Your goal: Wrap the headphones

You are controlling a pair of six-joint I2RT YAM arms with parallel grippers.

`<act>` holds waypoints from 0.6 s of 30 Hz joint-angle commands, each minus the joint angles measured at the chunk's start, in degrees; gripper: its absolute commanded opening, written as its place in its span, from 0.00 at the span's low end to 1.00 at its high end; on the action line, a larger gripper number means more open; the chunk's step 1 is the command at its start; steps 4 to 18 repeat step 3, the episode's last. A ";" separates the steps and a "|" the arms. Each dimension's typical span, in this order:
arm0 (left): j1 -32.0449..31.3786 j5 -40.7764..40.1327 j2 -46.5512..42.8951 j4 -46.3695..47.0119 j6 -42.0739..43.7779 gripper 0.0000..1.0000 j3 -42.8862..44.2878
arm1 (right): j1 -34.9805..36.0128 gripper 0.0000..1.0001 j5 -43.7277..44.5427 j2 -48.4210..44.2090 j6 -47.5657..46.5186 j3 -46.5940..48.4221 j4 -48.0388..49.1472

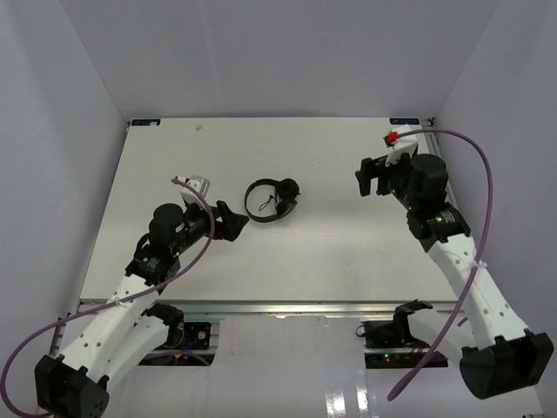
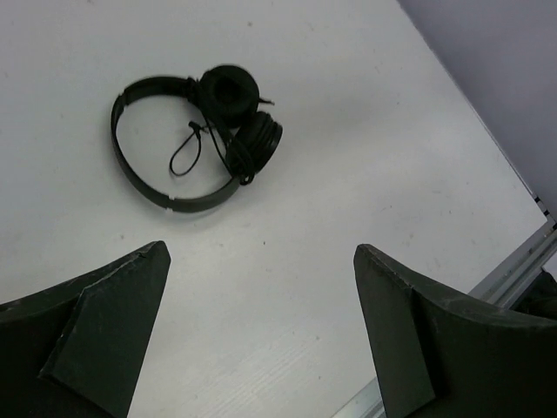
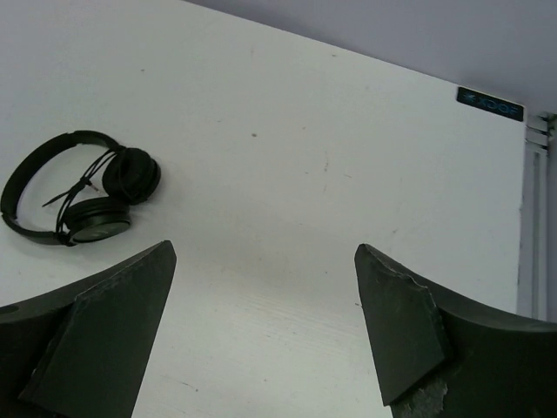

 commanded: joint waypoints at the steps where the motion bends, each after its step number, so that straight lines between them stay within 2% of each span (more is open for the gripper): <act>1: 0.27 0.52 -2.99 0.53 -3.88 0.98 -0.42 | -0.57 0.90 8.63 -4.53 1.87 -4.90 2.98; 18: 0.27 0.16 -2.66 0.12 -3.96 0.98 0.04 | -0.86 0.90 8.03 -6.16 0.95 -6.58 3.31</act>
